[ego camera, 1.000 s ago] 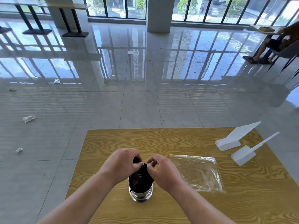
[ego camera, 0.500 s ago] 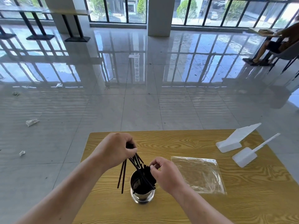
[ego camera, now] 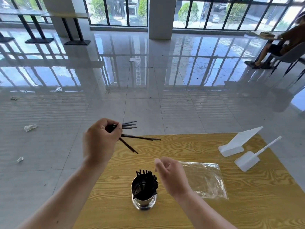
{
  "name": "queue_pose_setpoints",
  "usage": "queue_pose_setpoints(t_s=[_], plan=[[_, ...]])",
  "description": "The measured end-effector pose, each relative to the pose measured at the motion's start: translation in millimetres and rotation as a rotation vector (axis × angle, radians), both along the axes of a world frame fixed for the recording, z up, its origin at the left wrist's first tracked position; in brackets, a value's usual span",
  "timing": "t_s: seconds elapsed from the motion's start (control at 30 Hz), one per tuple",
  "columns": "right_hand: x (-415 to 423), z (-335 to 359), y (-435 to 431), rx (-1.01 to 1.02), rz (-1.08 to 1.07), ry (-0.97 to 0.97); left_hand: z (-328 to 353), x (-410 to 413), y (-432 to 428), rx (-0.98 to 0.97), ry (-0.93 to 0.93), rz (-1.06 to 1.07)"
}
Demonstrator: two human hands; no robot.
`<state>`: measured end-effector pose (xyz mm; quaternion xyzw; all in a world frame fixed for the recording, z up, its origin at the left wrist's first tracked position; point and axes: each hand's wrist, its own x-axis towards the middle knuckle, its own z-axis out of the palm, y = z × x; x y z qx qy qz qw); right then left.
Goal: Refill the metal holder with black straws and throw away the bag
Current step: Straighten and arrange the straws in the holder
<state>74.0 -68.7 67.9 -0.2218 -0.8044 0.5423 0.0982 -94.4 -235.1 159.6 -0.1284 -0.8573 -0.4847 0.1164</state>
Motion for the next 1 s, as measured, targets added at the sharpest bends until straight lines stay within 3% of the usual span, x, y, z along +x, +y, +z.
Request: queue_pose_setpoints(t_s=[0.13,0.2,0.33,0.43,0.6,0.7,0.8,1.0], plan=[[-12.0,15.1,-25.8,-0.157,0.369,-0.252,-12.4,16.2,14.7,0.195,-0.085,-0.003],[-22.7,23.6,-35.7,-0.351,0.412,-0.241,-22.4,25.3,23.1,0.31,-0.239,-0.021],[-34.2,34.9,-32.3,-1.043,0.105,-0.08,-41.5,40.2,26.5,0.524,-0.637,-0.036],[-33.3,38.3,-14.9,-1.226,-0.104,0.044,-53.0,46.6,23.8,0.603,-0.855,-0.018],[-29.8,33.5,-3.5,-1.062,-0.339,-0.031,-70.9,53.4,16.9,0.652,-1.154,-0.099],[-30.2,28.4,1.2,-0.892,-0.375,-0.041,-84.2,55.6,6.5,0.648,-1.247,-0.189],[-33.4,26.9,5.8,-0.612,-0.307,-0.014,-95.6,53.0,-2.0,0.527,-1.224,-0.28],[-29.0,22.7,11.2,-0.081,-0.011,-0.012,-114.1,44.0,-20.0,0.046,-1.026,-0.38]])
